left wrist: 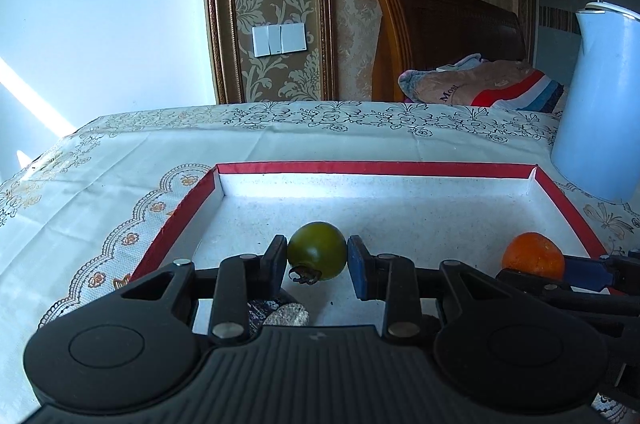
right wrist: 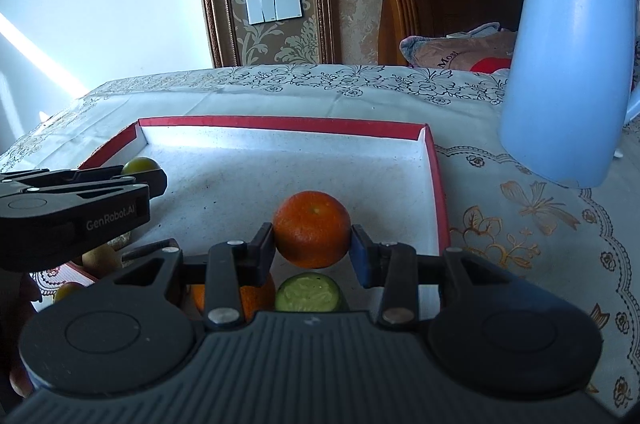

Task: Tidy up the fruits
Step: 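Lower the orange and tomato into the tray and open both tools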

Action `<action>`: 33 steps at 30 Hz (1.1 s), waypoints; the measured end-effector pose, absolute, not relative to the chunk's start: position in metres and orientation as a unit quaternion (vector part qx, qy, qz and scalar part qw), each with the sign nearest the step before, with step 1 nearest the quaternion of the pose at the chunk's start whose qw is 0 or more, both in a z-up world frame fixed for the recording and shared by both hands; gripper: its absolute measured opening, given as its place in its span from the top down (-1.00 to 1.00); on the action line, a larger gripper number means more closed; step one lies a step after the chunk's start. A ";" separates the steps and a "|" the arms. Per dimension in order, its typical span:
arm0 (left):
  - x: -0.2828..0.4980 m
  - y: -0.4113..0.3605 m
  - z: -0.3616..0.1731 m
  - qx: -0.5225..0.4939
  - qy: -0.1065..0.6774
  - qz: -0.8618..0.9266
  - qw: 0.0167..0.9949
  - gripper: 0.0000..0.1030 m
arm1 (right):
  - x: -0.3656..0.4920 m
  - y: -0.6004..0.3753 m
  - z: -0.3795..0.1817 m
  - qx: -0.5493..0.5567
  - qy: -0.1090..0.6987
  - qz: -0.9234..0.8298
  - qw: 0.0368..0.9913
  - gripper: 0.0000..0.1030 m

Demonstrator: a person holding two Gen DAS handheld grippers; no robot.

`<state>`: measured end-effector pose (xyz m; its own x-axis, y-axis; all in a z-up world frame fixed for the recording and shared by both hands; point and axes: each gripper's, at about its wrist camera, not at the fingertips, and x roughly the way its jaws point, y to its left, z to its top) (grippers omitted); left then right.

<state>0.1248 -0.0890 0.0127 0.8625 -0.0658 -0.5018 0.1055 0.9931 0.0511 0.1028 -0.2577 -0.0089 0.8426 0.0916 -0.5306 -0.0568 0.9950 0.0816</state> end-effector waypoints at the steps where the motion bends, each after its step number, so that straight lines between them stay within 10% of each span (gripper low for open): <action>1: 0.126 -0.089 0.012 0.037 0.262 -0.048 0.963 0.38 | 0.103 -0.257 -0.009 0.032 0.278 0.038 0.959 0.27; 33: 0.111 -0.093 0.005 0.054 0.252 -0.062 0.964 0.20 | 0.098 -0.264 -0.015 0.046 0.277 0.024 0.960 0.21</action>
